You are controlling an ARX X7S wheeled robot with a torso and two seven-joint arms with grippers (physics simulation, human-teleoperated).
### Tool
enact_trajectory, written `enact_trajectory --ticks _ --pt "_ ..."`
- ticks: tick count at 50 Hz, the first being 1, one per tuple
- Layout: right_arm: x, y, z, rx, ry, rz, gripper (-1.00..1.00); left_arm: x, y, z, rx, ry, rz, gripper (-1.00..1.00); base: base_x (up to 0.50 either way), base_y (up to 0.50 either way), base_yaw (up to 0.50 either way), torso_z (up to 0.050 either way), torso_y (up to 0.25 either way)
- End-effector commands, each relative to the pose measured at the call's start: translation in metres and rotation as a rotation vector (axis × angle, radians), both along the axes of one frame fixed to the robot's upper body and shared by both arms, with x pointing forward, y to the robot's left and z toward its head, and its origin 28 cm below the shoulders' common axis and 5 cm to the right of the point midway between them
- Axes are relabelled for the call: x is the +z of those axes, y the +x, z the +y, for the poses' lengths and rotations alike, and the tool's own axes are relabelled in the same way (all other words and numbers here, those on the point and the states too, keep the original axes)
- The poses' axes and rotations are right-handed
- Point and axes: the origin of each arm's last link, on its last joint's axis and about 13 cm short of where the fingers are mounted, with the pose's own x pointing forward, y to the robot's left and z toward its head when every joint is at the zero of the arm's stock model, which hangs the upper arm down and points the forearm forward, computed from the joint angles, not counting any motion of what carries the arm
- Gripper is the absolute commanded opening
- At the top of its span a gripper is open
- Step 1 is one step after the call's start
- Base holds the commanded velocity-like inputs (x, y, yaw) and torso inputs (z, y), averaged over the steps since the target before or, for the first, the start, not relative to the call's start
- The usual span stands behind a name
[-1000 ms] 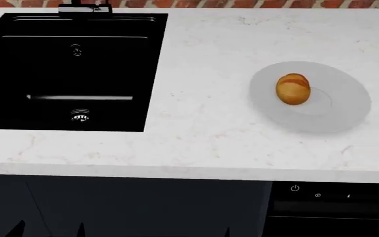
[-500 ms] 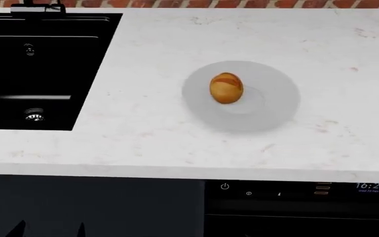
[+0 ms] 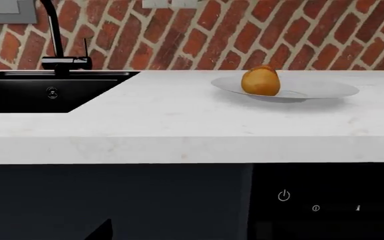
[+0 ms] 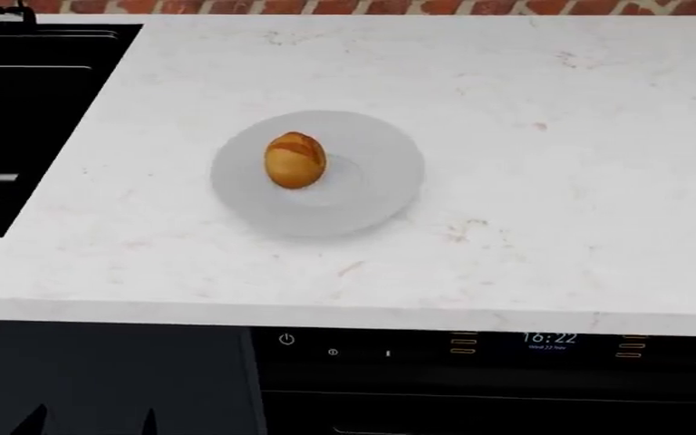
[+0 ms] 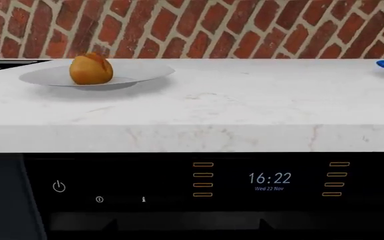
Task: Place all breads on the cutting board.
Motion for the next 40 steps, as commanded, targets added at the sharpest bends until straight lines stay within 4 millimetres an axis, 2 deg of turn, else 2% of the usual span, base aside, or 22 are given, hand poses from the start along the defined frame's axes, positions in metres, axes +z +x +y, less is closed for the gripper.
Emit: enact_trajectory --ticks 1,25,40 --pt "-0.0002 0.0002 -0.0001 0.000 0.000 0.000 1.00 0.0001 -0.0001 -0.0001 0.000 0.000 0.000 1.00 0.00 -0.50 0.00 0.000 0.000" --pt "-0.0001 0.0001 -0.0003 -0.003 -0.005 0.001 1.00 0.0008 -0.0010 -0.0005 0.000 0.009 -0.007 1.00 0.00 -0.50 0.00 0.000 0.000" --pt "-0.0003 0.0002 0.0000 -0.004 -0.005 0.002 1.00 0.0004 -0.0014 -0.0002 -0.012 0.004 -0.019 1.00 -0.01 -0.50 0.00 0.048 0.000"
